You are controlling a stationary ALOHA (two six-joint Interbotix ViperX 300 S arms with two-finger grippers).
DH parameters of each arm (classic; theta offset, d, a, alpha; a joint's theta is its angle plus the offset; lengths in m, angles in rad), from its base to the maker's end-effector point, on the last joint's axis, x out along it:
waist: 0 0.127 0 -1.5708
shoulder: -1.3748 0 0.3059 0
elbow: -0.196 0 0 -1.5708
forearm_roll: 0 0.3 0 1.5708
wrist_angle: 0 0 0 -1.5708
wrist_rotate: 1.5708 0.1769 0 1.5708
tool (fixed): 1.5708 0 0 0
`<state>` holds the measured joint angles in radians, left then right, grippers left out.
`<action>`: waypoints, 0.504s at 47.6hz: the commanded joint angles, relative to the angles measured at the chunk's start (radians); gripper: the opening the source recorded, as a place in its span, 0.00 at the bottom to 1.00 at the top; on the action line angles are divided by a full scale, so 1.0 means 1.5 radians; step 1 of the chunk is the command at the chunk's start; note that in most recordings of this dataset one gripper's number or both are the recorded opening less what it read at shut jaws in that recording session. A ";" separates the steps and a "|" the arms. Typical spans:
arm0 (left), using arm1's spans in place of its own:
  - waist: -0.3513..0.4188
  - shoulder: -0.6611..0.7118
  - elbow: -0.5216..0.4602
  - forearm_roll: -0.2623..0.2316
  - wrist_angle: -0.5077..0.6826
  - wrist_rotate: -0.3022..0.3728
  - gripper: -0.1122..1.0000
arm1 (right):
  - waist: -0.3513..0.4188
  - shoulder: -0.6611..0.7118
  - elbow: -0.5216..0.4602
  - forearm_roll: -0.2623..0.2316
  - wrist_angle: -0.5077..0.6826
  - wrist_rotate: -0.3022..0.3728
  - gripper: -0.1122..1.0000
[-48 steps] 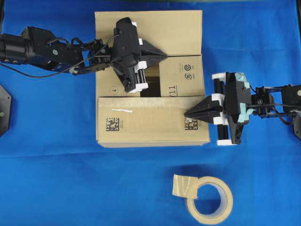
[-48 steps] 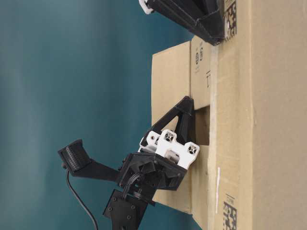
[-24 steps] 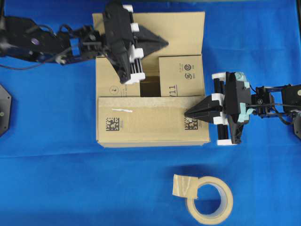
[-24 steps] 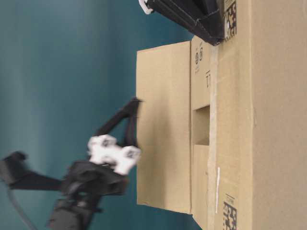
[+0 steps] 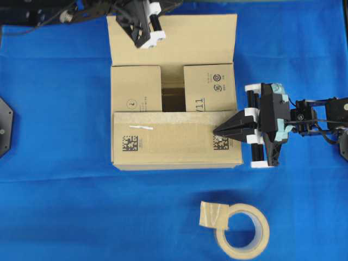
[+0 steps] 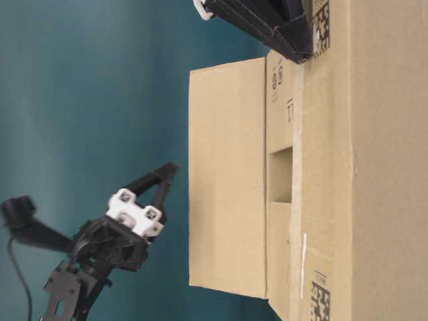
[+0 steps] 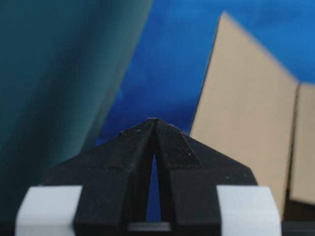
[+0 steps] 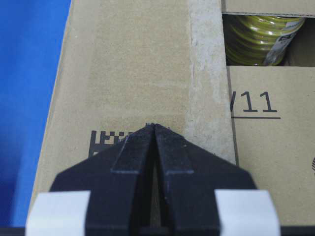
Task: Close the cardboard box.
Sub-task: 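Raise the left gripper behind the back flap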
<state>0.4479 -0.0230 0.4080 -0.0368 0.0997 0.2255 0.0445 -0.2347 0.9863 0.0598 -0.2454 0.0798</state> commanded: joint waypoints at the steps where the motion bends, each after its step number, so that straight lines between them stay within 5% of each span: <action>1: 0.014 0.002 -0.037 0.000 0.047 -0.002 0.10 | 0.001 -0.002 -0.011 0.002 -0.002 -0.001 0.10; 13: 0.020 0.032 -0.083 0.000 0.149 -0.002 0.10 | 0.001 -0.002 -0.011 0.002 -0.003 -0.001 0.10; 24: 0.004 0.032 -0.085 0.000 0.160 -0.004 0.10 | 0.001 -0.002 -0.011 0.002 -0.002 -0.001 0.10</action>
<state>0.4679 0.0399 0.3053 -0.0368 0.3390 0.2209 0.0445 -0.2347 0.9863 0.0598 -0.2439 0.0782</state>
